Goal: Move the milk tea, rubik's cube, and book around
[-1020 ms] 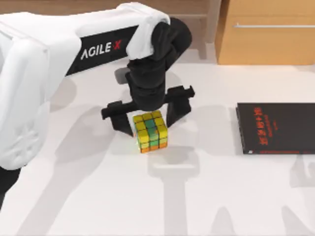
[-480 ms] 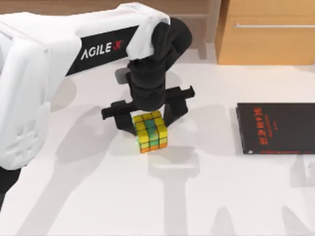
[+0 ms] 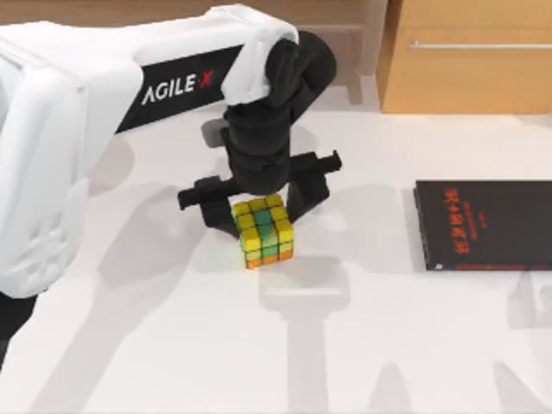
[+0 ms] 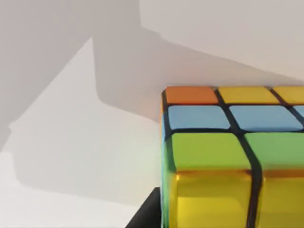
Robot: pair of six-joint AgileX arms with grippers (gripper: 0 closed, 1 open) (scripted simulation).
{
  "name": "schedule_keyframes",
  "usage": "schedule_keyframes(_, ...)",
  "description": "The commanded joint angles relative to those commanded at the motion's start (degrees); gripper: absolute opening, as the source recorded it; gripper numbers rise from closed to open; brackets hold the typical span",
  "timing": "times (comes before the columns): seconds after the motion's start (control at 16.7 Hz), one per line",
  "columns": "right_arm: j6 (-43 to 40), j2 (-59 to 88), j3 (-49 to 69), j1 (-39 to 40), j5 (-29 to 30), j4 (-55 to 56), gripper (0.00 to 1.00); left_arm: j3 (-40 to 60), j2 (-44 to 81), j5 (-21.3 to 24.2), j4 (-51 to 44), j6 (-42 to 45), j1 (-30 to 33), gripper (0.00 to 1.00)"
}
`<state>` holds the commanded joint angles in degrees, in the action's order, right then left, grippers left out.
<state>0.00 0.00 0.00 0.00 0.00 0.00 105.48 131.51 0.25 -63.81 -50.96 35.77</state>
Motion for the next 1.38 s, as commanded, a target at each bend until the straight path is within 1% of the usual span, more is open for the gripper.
schedule_keyframes(0.42,0.00,0.00,0.00,0.00,0.00,0.00,1.00,4.69,-1.19,-0.01,-5.93,-0.05,0.03,0.00)
schedule_keyframes(0.78,0.00,0.00,0.00,0.00,0.00,0.00,1.00,4.02,-2.34,0.11,-4.70,1.28,-0.65,0.00)
schedule_keyframes(0.9,0.00,0.00,0.00,0.00,0.00,0.00,1.00,2.45,-5.27,0.48,-1.84,3.98,-2.14,0.00)
schedule_keyframes(1.08,0.00,0.00,0.00,0.00,0.00,0.00,1.00,-1.27,-12.17,1.46,5.23,10.24,-5.69,0.00)
schedule_keyframes(1.38,0.00,0.00,0.00,0.00,0.00,0.00,1.00,-9.85,-27.35,3.75,22.49,24.02,-14.07,0.00)
